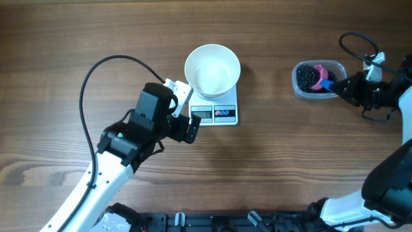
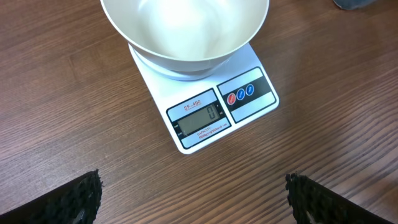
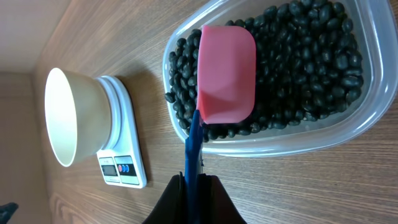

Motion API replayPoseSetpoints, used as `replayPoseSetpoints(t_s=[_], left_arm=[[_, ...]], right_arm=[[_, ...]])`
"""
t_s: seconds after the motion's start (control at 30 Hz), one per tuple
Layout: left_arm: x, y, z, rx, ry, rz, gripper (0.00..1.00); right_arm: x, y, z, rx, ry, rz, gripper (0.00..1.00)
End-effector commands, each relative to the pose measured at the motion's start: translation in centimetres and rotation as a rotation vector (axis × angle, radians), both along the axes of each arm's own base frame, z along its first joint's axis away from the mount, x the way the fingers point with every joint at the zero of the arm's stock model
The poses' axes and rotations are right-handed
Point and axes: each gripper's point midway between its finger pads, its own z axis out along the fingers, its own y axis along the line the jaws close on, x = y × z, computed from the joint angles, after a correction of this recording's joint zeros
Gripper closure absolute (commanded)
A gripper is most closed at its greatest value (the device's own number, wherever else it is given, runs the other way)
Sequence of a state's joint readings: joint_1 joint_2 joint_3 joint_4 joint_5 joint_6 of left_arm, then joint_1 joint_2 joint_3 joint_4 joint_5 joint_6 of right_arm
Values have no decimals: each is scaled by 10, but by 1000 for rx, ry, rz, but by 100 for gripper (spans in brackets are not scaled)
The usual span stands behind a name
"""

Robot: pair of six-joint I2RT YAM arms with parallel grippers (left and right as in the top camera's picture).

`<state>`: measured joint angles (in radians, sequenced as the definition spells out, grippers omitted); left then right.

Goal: Scoop item into bowl and weigh 150g on scale
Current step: 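Drag scoop through beans and lift it filled with right gripper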

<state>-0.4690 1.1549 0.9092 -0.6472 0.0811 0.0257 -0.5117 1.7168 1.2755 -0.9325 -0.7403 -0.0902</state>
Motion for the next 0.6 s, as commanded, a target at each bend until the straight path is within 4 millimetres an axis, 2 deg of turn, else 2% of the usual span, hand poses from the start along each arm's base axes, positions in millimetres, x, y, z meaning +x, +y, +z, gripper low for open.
replayPoseSetpoints(t_s=[0.0, 0.23, 0.37, 0.57], left_arm=[[-2, -3, 4, -8, -11, -26, 0], [-2, -3, 4, -8, -11, -26, 0], [-2, -2, 4, -8, -11, -26, 0], [-2, -3, 4, -8, -11, -26, 0]], right_arm=[[0, 4, 2, 80, -8, -10, 96], [-4, -11, 2, 91, -7, -55, 96], [-4, -13, 10, 144, -38, -68, 96], [-8, -26, 18, 200, -64, -118, 96]])
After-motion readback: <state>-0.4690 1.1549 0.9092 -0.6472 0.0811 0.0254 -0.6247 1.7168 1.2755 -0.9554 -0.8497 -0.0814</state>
